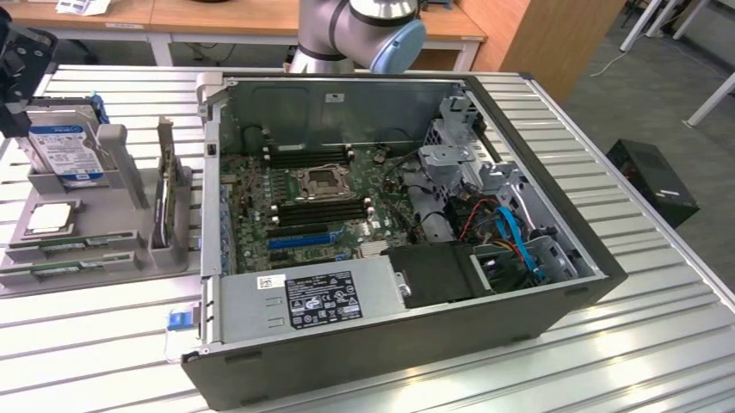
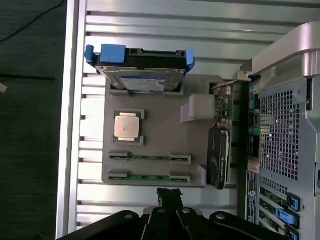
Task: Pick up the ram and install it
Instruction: 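Pick up the ram and move it above insertion slot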
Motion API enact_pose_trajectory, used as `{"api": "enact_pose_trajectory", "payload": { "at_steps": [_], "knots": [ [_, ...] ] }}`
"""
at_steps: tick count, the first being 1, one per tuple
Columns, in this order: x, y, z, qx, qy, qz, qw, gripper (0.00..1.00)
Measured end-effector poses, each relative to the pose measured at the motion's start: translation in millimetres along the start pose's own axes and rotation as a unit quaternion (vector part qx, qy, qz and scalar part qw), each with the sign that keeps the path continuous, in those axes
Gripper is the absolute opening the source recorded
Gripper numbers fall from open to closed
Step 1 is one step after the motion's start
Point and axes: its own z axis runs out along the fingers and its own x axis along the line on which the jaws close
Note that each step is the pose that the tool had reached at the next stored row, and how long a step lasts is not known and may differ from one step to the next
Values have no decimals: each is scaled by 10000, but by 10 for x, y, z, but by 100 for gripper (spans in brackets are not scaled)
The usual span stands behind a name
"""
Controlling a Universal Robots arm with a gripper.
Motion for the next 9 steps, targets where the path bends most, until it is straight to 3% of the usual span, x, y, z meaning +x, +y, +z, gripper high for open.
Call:
{"api": "enact_pose_trajectory", "payload": {
  "at_steps": [5,9],
  "knots": [
    [0,0,0,-8,19,-444,9990,11],
    [0,0,0,-14,33,-805,9967,11]
  ]
}}
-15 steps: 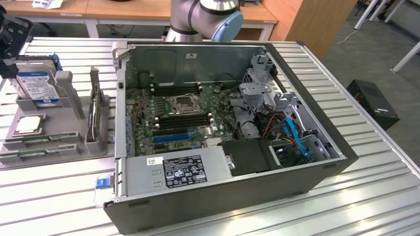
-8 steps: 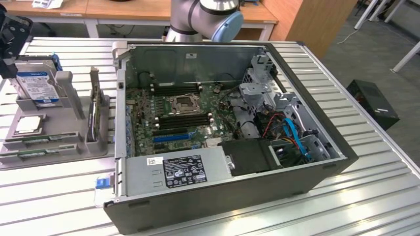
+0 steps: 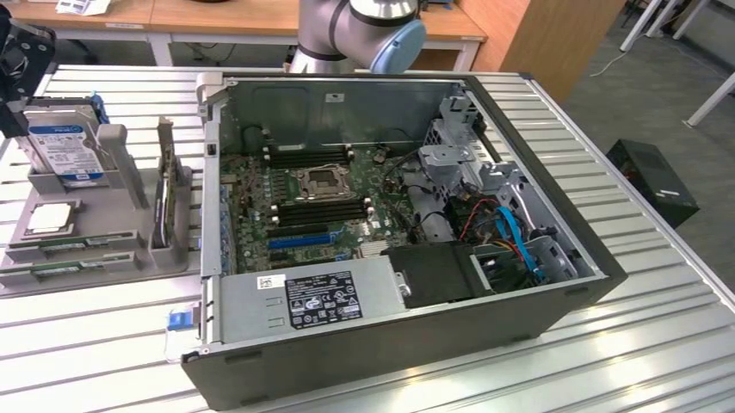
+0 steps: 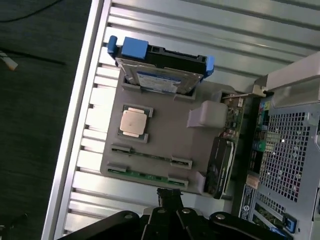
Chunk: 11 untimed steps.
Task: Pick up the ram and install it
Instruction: 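Pick up the ram and move it above insertion slot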
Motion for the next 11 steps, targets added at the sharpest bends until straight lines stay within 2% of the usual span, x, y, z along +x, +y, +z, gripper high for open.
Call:
{"api": "enact_pose_trajectory", "payload": {
  "at_steps": [5,8,11],
  "knots": [
    [0,0,0,-8,19,-454,9990,11],
    [0,0,0,-12,31,-732,9973,11],
    [0,0,0,-17,43,-1000,9950,11]
  ]
}}
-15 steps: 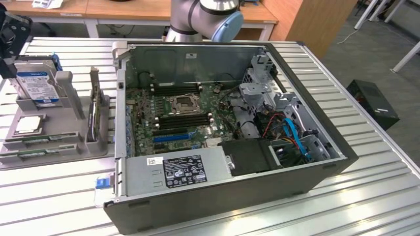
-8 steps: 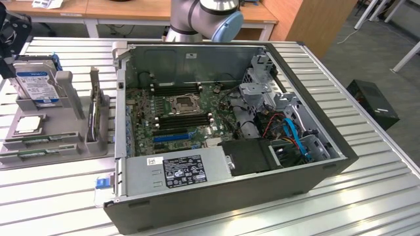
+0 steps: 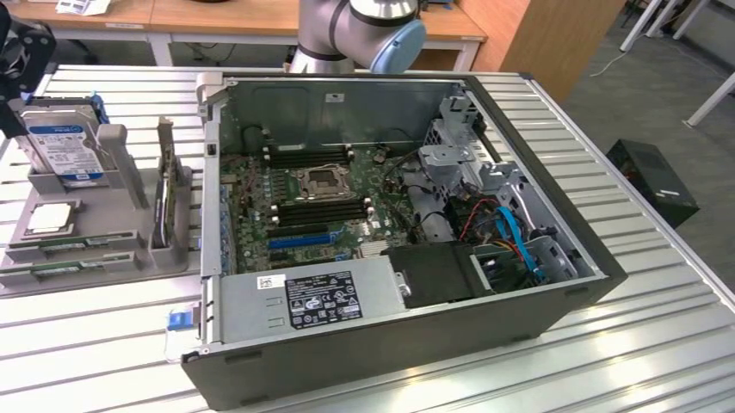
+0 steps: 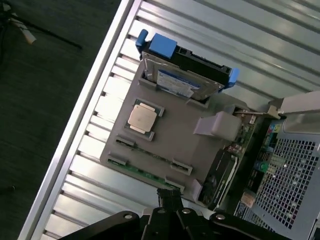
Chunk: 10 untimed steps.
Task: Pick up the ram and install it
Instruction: 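Pick up the ram and move it above insertion slot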
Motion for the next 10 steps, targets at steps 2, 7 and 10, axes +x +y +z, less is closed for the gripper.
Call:
{"api": "enact_pose_trajectory", "payload": {
  "at_steps": [2,7,10],
  "knots": [
    [0,0,0,-3,8,-185,9998,11],
    [0,0,1,-11,26,-634,9980,11],
    [0,0,2,-16,37,-908,9959,11]
  ]
}}
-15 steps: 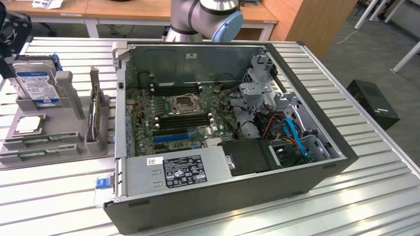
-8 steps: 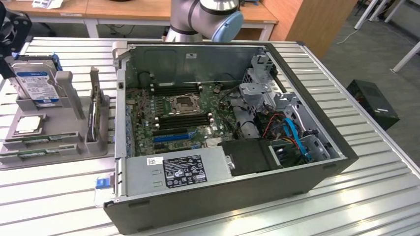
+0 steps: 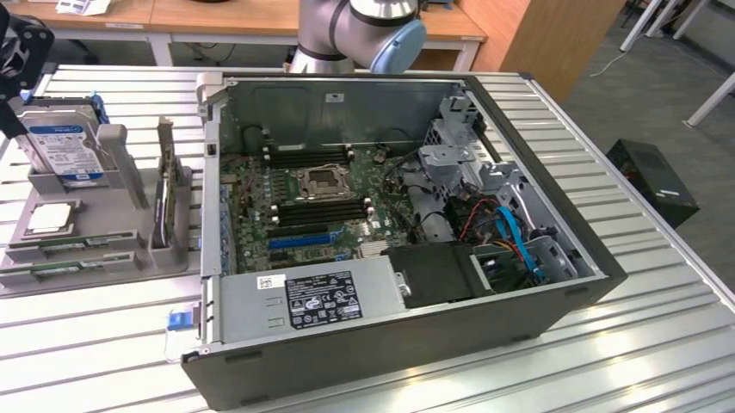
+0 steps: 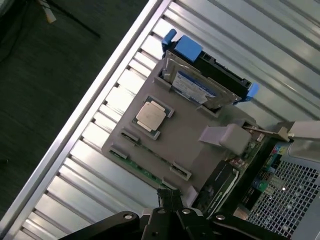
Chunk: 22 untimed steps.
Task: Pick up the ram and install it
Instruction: 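Pick up the ram and move it above insertion slot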
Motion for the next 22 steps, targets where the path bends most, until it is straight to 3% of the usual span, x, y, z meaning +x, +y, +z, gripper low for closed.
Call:
{"api": "enact_pose_trajectory", "payload": {
  "at_steps": [5,10,16,22],
  "knots": [
    [0,0,1,-8,19,-457,9990,11],
    [0,0,1,-16,38,-905,9959,11],
    [0,0,2,-25,61,-1446,9895,11],
    [0,0,3,-34,83,-1982,9801,11]
  ]
}}
